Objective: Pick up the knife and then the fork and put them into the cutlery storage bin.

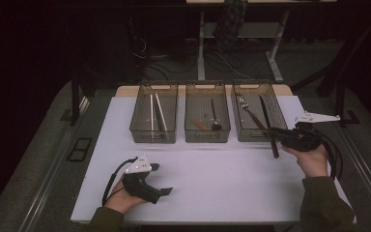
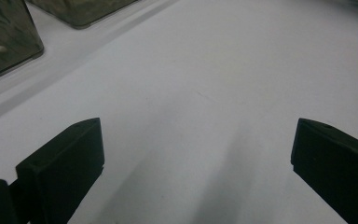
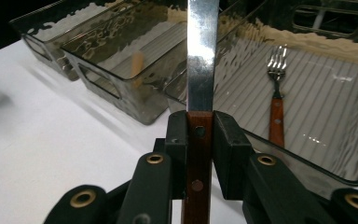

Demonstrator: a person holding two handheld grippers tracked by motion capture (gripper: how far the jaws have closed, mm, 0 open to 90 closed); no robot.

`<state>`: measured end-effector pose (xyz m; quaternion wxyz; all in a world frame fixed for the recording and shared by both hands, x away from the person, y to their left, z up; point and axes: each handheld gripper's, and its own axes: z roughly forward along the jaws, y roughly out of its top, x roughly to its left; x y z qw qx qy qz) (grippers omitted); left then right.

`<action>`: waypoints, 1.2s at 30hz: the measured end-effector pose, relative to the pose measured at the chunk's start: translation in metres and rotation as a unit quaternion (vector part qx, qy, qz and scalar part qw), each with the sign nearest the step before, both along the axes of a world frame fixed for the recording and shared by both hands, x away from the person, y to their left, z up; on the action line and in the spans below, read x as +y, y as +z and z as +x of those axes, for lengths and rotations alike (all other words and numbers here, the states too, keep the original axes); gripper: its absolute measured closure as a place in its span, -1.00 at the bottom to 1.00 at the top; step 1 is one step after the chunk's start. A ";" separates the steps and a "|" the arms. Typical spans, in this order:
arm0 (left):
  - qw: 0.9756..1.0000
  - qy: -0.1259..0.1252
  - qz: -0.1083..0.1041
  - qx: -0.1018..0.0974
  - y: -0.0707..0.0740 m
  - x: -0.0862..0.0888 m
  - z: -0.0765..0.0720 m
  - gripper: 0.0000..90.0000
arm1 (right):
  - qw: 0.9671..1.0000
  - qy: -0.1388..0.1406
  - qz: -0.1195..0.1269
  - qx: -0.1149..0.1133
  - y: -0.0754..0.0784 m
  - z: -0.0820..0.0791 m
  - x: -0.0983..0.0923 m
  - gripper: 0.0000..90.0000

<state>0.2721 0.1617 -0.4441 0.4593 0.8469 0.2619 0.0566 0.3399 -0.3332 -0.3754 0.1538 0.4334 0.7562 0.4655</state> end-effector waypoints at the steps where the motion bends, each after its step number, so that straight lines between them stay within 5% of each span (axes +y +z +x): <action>1: 1.000 0.000 0.000 0.000 0.000 0.000 0.000 -0.97 | 1.000 -0.002 0.003 -0.002 0.001 0.000 -0.001 0.71; 22: 1.000 0.003 -0.003 0.003 -0.001 0.000 0.000 -0.97 | 0.998 -0.054 0.007 -0.029 0.030 0.033 0.005 0.71; 36: 1.000 0.000 -0.004 0.002 0.000 0.000 0.000 -0.97 | 0.995 -0.094 -0.007 -0.033 0.043 0.076 0.027 0.70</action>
